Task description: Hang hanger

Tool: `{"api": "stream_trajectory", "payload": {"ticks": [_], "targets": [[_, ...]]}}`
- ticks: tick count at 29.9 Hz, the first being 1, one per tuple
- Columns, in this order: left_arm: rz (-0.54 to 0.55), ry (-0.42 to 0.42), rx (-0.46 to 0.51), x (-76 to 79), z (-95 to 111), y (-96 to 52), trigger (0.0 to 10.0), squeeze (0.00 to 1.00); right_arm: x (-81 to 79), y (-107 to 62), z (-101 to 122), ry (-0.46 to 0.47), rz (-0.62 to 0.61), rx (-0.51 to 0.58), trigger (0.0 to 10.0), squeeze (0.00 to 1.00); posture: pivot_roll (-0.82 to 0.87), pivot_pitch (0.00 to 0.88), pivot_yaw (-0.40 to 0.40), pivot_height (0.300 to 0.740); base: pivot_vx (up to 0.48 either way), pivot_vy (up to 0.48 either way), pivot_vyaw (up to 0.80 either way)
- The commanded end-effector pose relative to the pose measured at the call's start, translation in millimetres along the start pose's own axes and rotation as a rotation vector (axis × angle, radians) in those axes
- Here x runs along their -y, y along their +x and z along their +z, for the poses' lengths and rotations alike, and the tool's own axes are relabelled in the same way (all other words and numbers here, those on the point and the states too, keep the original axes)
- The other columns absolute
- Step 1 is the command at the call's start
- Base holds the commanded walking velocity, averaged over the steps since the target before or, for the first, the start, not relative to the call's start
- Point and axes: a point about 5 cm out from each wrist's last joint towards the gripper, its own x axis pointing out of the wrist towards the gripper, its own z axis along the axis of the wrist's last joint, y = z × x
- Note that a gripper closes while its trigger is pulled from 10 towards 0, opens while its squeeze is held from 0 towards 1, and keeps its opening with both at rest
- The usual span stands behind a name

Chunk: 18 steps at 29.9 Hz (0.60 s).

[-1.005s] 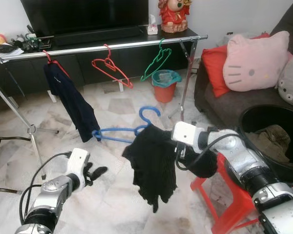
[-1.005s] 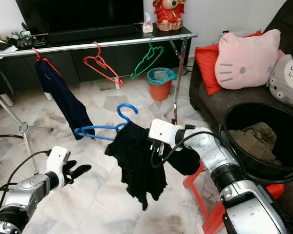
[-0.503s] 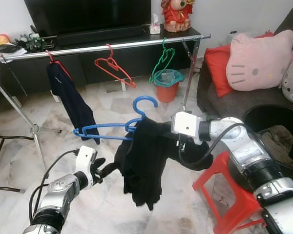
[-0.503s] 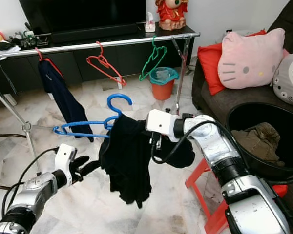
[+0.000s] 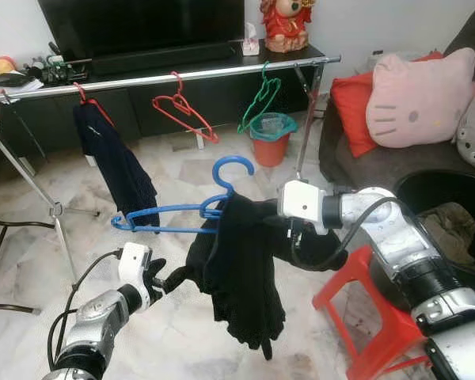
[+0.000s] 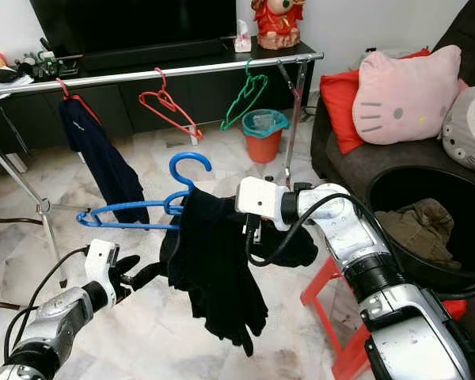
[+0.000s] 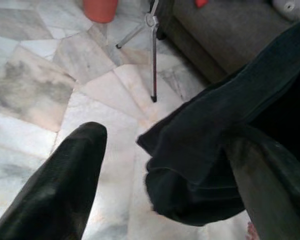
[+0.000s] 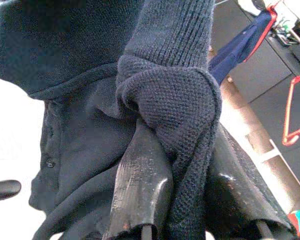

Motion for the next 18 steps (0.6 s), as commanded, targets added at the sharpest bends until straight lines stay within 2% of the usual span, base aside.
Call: {"api": "stream_trajectory", "payload": {"ticks": [1,9,10,11,12,13,18], "targets": [[-0.016,-0.026,0.017,0.5,-1,-0.2,10.0,1.0,10.9,-3.1,19,-0.043,-0.034,0.071,0.0,0.0,-0.01,0.0,0.072,0.74,0.0,0.0,0.0],[0.025,0.003,0.054,-4.2,9,1.2,10.0,1.0,9.6,-1.5,21,-0.045,-0.02,0.078,0.0,0.0,-0.01,0.0,0.071,0.74,0.0,0.0,0.0],[0.041,0.014,0.068,-5.0,11,1.7,10.0,0.82,9.1,-1.4,20,-0.046,-0.015,0.077,0.0,0.0,-0.02,0.0,0.07,0.74,0.0,0.0,0.0],[0.041,0.014,0.068,-5.0,11,1.7,10.0,0.82,9.1,-1.4,20,-0.046,-0.015,0.077,0.0,0.0,-0.02,0.0,0.07,0.74,0.0,0.0,0.0],[0.053,0.024,0.079,-5.6,12,2.0,10.0,0.44,8.8,-1.3,20,-0.046,-0.012,0.077,0.0,0.0,-0.02,0.0,0.07,0.74,0.0,0.0,0.0],[0.063,0.029,0.091,-6.6,14,2.4,10.0,0.0,8.5,-1.2,20,-0.047,-0.009,0.076,0.0,0.0,-0.02,0.0,0.071,0.74,0.0,0.0,0.0],[0.05,0.027,0.085,-6.5,15,3.4,10.0,0.0,8.1,-1.2,19,-0.046,-0.007,0.07,0.0,0.0,-0.02,0.0,0.071,0.74,0.0,0.0,0.0]]}}
